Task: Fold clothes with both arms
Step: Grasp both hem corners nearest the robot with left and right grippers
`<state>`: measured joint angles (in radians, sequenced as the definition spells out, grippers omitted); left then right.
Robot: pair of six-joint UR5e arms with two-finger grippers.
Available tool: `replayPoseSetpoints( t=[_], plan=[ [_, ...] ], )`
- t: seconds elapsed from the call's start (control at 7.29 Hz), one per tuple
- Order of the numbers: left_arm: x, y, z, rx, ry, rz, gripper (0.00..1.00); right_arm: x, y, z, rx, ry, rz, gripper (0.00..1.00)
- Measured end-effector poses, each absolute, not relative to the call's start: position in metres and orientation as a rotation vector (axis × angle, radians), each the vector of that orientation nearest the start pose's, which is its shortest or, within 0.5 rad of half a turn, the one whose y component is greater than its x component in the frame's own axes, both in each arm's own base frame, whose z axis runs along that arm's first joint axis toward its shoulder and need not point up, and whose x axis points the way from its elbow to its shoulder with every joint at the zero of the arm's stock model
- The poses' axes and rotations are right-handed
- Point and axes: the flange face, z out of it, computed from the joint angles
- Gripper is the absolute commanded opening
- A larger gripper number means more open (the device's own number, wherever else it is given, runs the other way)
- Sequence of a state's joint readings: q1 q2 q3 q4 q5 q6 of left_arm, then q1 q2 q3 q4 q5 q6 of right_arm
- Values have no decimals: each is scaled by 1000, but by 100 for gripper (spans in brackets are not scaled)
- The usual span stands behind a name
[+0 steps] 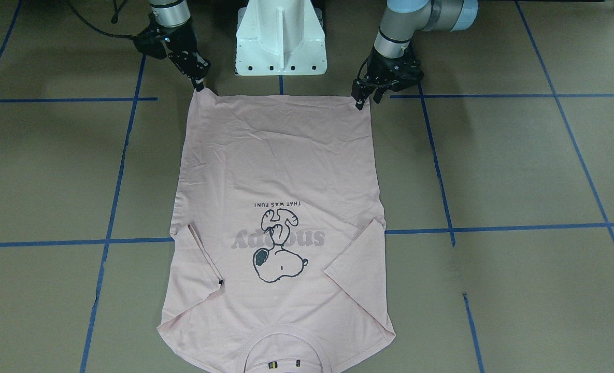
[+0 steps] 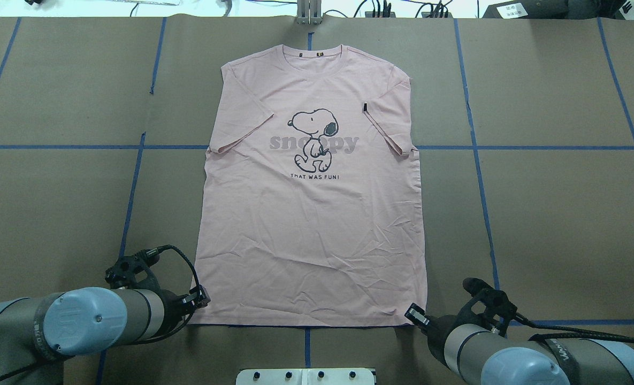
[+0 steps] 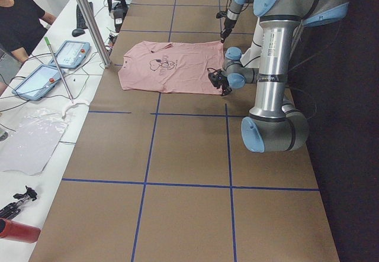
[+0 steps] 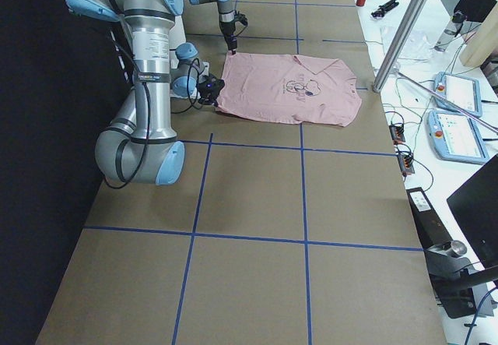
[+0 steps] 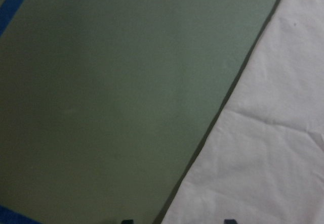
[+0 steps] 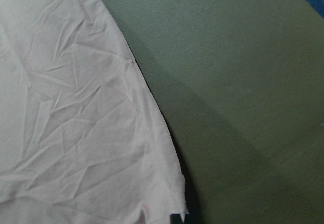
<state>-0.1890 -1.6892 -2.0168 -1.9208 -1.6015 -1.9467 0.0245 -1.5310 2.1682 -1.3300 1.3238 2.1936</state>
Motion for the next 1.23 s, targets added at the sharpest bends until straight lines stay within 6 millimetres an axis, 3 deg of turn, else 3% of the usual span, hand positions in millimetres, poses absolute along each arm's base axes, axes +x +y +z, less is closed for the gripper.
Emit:
replayPoseSetpoints(
  t=[0.14, 0.27, 0.82, 0.96, 1.23],
  plan=[
    [489, -222, 357, -120, 918, -506, 44, -466, -169, 339, -38, -924, 710, 0],
    [491, -219, 357, -124, 917, -503, 0, -466, -169, 338, -38, -924, 710, 0],
    [476, -214, 339, -140, 935, -513, 0, -466, -169, 338, -39, -925, 710, 0],
    [474, -205, 331, -163, 925, -530, 0, -464, -169, 338, -43, -924, 708, 0],
    [467, -156, 301, -245, 894, -525, 0, -441, -159, 342, -67, -909, 684, 0]
  ],
)
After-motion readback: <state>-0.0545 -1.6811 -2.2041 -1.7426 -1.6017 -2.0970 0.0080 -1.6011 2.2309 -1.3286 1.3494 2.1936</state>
